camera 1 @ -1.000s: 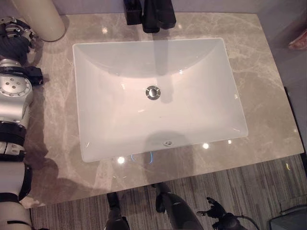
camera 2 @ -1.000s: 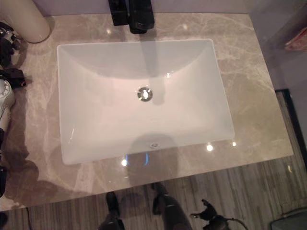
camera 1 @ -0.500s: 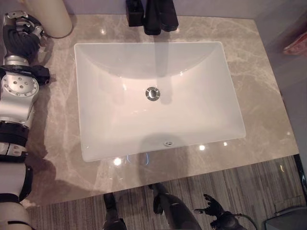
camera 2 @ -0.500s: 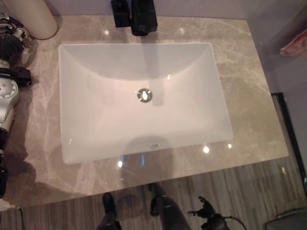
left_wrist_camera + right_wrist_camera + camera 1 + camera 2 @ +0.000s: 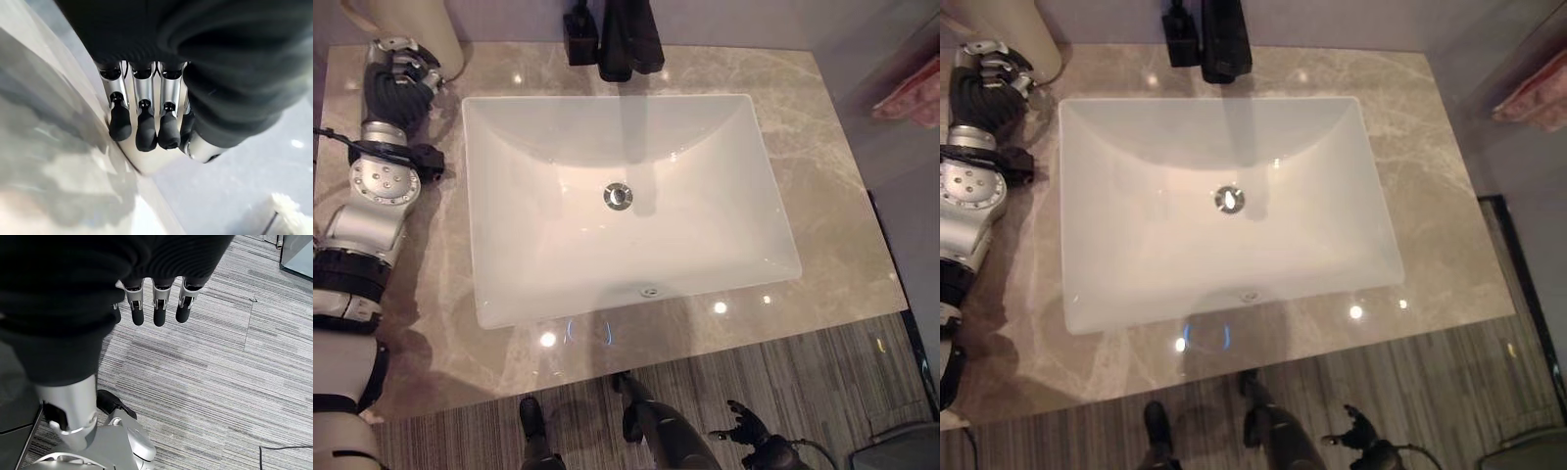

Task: Put brush and paste in cup on sink, flatten towel.

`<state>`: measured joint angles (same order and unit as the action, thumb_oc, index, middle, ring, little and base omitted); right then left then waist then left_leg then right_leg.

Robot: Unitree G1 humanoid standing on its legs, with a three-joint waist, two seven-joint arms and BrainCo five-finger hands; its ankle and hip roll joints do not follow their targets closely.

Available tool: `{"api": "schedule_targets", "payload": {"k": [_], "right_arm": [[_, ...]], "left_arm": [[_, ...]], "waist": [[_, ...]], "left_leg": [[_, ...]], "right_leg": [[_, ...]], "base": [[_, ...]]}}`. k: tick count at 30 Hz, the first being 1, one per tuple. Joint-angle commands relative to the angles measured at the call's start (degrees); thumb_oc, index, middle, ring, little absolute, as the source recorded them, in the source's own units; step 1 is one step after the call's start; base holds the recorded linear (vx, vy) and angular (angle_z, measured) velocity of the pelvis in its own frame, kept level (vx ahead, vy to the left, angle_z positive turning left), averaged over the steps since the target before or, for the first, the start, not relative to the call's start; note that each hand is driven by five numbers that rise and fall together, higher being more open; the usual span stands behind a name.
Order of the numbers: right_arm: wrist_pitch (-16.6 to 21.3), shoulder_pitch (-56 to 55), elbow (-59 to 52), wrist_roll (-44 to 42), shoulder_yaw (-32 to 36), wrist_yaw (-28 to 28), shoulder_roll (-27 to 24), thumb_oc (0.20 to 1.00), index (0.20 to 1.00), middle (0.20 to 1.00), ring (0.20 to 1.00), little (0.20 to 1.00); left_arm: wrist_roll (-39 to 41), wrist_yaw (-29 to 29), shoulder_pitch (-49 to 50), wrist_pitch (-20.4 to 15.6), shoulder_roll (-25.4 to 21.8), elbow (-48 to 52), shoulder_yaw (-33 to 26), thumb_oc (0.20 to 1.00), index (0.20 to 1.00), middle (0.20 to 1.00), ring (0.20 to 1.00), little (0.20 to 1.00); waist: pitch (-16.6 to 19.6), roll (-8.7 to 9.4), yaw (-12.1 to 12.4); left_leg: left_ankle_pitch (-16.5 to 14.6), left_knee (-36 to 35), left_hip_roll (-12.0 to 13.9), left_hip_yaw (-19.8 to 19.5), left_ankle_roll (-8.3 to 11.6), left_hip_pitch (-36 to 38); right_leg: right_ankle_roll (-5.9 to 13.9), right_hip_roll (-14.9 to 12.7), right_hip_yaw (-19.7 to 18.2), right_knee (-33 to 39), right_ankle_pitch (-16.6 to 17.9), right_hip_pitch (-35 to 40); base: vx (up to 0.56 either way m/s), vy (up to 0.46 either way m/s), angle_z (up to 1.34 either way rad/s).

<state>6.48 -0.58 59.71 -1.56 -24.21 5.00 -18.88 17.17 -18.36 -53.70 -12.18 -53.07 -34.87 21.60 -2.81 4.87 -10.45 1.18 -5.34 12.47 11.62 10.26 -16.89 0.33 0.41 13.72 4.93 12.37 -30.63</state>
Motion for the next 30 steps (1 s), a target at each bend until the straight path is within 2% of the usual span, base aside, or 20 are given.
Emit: {"api": "schedule_targets", "payload": {"k": [1,7,10,16,22,23,30], "right_arm": [[0.65,-0.68,-1.11,-2.34,0.97,1.23,-2.17,1.000,1.000,1.000,1.000,1.000],[0.61,-0.45,0.86,-2.15,1.66,1.93,-1.47,1.000,1.000,1.000,1.000,1.000],[0.65,-0.22,0.65,-2.21,2.00,1.92,-1.53,1.000,1.000,1.000,1.000,1.000],[0.61,0.08,0.53,-2.24,1.64,1.88,-1.62,1.000,1.000,1.000,1.000,1.000],[0.23,-0.37,-0.64,-2.49,1.35,1.88,-2.81,1.000,1.000,1.000,1.000,1.000],[0.16,-0.51,-0.75,-2.44,1.01,1.78,-2.91,1.000,1.000,1.000,1.000,1.000],[0.15,-0.18,-0.18,-3.50,0.87,2.16,-2.72,1.000,1.000,1.000,1.000,1.000]], "left_arm": [[-0.84,-0.25,0.78,-1.87,0.42,-0.68,-0.66,0.200,0.200,0.200,0.200,0.200],[-2.36,-1.67,5.54,-1.52,1.38,1.51,-4.48,0.200,0.200,0.200,0.200,0.200],[-3.35,-1.90,8.37,-0.89,0.00,1.89,-7.31,0.200,0.200,0.200,0.200,0.200],[-1.58,-3.26,7.15,-0.14,-1.76,-2.46,-9.28,0.200,0.200,0.200,0.200,0.200],[-0.72,-4.13,-1.46,0.86,-5.35,-5.75,-5.04,0.200,0.200,0.200,0.200,0.200],[-0.32,-4.04,-3.02,1.12,-5.57,-6.95,-4.01,0.200,0.200,0.200,0.200,0.200],[1.74,-4.81,-10.55,1.81,-5.99,-11.99,0.08,0.200,0.200,0.200,0.200,0.200]], "waist": [[-3.57,-1.59,-0.92],[-3.54,-2.24,-0.17],[-3.64,-2.74,0.49],[-4.15,-2.79,0.82],[-4.98,-1.44,0.58],[-4.69,-1.81,0.56],[-4.81,-1.55,0.15]], "left_leg": [[4.59,0.34,2.79,-0.29,1.29,4.86],[4.39,0.34,2.64,-0.42,0.98,5.19],[4.26,0.34,2.40,-0.60,0.86,5.00],[4.49,0.34,2.50,-0.74,0.94,4.26],[5.55,0.34,3.33,-1.25,1.58,2.65],[4.42,0.34,3.99,-1.52,1.99,3.06],[5.66,0.34,4.66,-2.23,2.51,1.51]], "right_leg": [[6.71,-1.58,1.63,-9.58,-6.63,-0.49],[6.61,-1.80,1.78,-9.51,-6.98,-0.19],[6.60,-1.94,1.83,-9.06,-6.87,-0.07],[6.67,-1.93,2.19,-8.58,-6.44,-0.08],[7.15,-0.99,3.20,-6.74,-4.96,-0.10],[7.85,-0.31,2.66,-6.58,-6.01,0.28],[7.95,0.04,2.99,-6.36,-5.65,-0.90]], "base": [[0.00,-0.010,-0.09],[0.00,-0.001,-0.01],[0.00,0.000,0.00],[-0.01,-0.002,0.02],[0.02,-0.036,0.04],[0.11,-0.019,0.02],[0.02,-0.002,0.01]]}}
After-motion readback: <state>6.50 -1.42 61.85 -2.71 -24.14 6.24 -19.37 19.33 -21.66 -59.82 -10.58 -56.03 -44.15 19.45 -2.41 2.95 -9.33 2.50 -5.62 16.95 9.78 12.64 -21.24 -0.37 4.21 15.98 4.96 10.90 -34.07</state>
